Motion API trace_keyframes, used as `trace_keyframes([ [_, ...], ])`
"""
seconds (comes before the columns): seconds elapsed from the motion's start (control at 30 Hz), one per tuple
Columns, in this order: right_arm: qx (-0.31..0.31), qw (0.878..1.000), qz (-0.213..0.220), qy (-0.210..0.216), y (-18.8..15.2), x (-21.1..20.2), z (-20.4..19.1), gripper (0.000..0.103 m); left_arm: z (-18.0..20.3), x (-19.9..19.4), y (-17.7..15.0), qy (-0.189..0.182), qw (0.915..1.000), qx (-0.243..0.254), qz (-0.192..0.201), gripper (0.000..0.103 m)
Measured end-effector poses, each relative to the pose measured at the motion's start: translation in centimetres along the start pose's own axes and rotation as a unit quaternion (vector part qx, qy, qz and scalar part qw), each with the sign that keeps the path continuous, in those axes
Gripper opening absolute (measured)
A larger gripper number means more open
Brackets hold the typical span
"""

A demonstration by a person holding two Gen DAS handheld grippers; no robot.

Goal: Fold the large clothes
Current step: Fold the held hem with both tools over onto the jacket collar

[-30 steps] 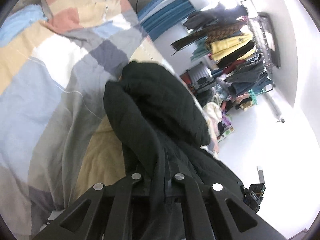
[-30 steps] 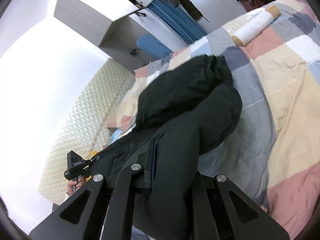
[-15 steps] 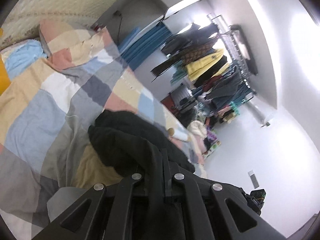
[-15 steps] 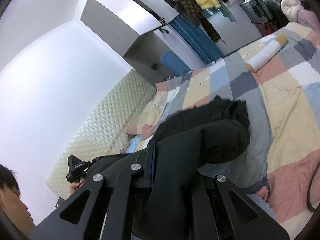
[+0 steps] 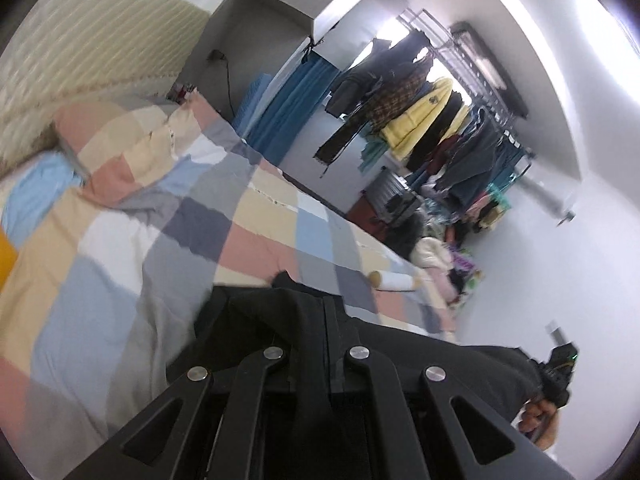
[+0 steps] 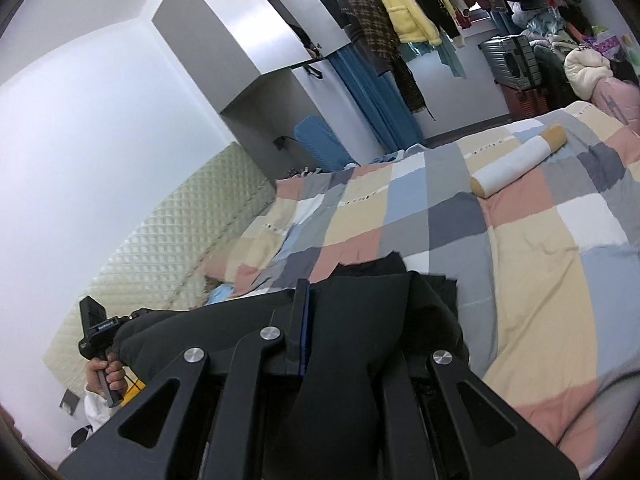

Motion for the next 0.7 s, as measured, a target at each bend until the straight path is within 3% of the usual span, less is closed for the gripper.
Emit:
trace_keyframes([
  [0.33,0.025,0.996,-0.008,-0.085,6.1,7.5,6.0,0.009,0.9,10.6,6.7,0.096,0.9952,0.011,-0.015,0.004],
  [0.5,0.002,0.989,-0.007,-0.151,7.8,10.9,8.4,0.008,1.3,16.0,9.3,0.175,0.9832,0.045,-0.024,0.005],
  [0.7,-0.027,0.976,-0.027,-0.216,8.5,15.8,11.0,0.008,-1.0,22.9,10.7,0.225,0.9721,0.039,-0.053,0.005],
])
Point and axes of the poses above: each gripper's, at about its wrist camera, not at the fingertips, and x roughly the way its jaws point, z to its right, y to its top, the point moved 6 cm from there along x, roughly the way its jaws point, and after that the axes turned 9 degrees about -z, right-handed, at the moved point
